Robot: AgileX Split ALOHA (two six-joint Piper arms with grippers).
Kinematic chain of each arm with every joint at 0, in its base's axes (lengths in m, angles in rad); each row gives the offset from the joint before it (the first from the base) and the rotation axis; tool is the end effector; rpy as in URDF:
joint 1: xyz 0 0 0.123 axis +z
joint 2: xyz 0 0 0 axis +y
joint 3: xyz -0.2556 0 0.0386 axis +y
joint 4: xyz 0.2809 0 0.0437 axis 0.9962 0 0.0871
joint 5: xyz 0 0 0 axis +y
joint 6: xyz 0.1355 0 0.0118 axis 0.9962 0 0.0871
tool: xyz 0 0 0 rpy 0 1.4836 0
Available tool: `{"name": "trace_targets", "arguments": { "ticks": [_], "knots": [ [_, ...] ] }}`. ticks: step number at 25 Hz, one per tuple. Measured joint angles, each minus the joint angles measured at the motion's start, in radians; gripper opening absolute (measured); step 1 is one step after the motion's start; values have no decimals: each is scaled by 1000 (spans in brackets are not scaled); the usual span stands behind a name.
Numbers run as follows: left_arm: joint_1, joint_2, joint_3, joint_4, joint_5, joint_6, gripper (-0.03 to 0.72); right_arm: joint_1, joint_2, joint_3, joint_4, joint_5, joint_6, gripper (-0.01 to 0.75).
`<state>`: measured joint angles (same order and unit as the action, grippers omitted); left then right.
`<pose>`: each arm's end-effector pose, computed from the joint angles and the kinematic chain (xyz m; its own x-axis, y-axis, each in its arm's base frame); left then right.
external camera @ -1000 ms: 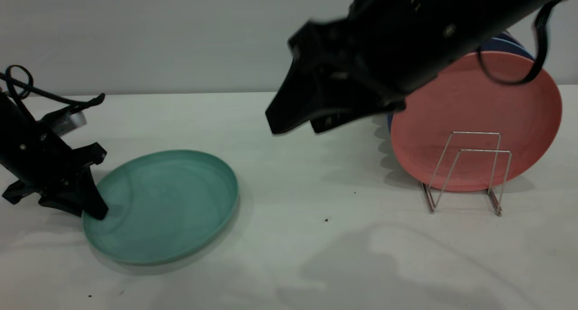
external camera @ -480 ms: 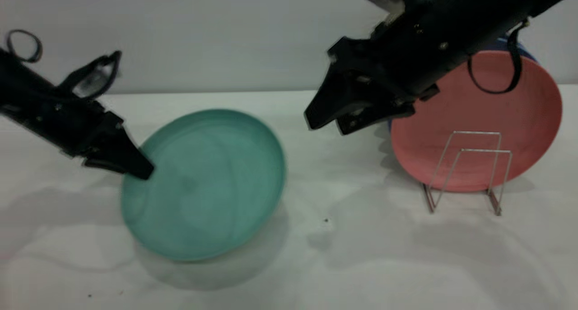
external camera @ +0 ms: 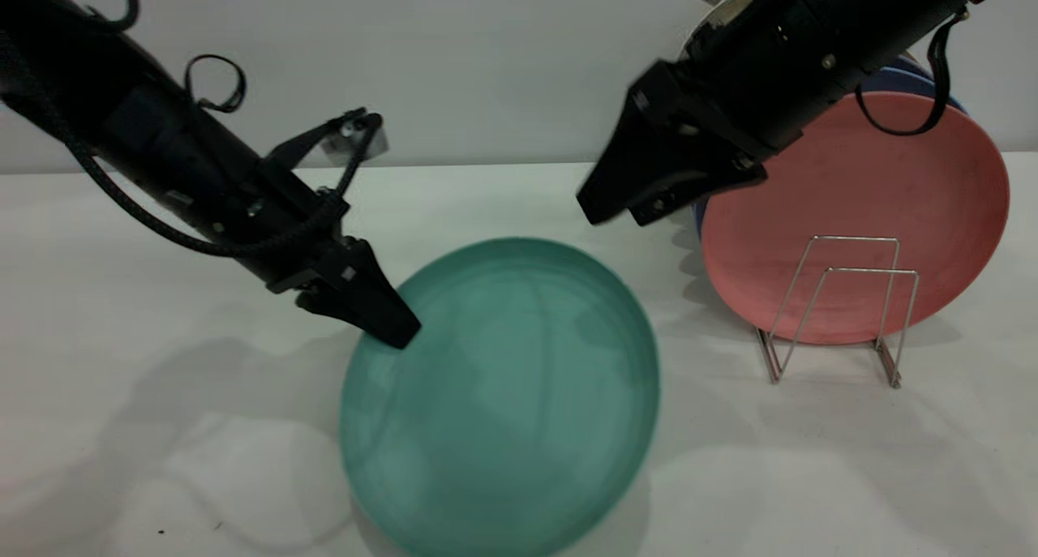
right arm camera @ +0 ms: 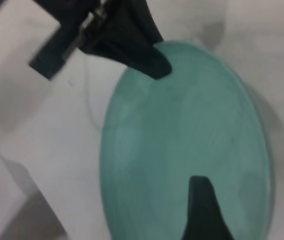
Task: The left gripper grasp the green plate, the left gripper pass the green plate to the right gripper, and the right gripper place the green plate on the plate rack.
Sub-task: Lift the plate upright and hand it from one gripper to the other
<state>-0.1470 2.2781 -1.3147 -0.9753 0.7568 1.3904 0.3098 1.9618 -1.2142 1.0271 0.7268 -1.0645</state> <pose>0.3988 -0.1372 -0.0230 -0.6876 0.5505 -0.4735 0.7212 0.5935 -0.3572 0.3768 0.2018 0.0864 -0.7458 -0.3881 -0.5415 -0.6391 0.6461 0.4172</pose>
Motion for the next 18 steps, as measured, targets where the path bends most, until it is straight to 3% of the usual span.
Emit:
{"name": "trace_targets", "arguments": {
  "ticks": [12,18],
  "knots": [
    [-4,-103,1,-9,11,46,24,0,0,-3,-74,0,5,502],
    [-4,-102,1,-101,12,123,24,0,0,-4,-61,0,0,503]
  ]
}}
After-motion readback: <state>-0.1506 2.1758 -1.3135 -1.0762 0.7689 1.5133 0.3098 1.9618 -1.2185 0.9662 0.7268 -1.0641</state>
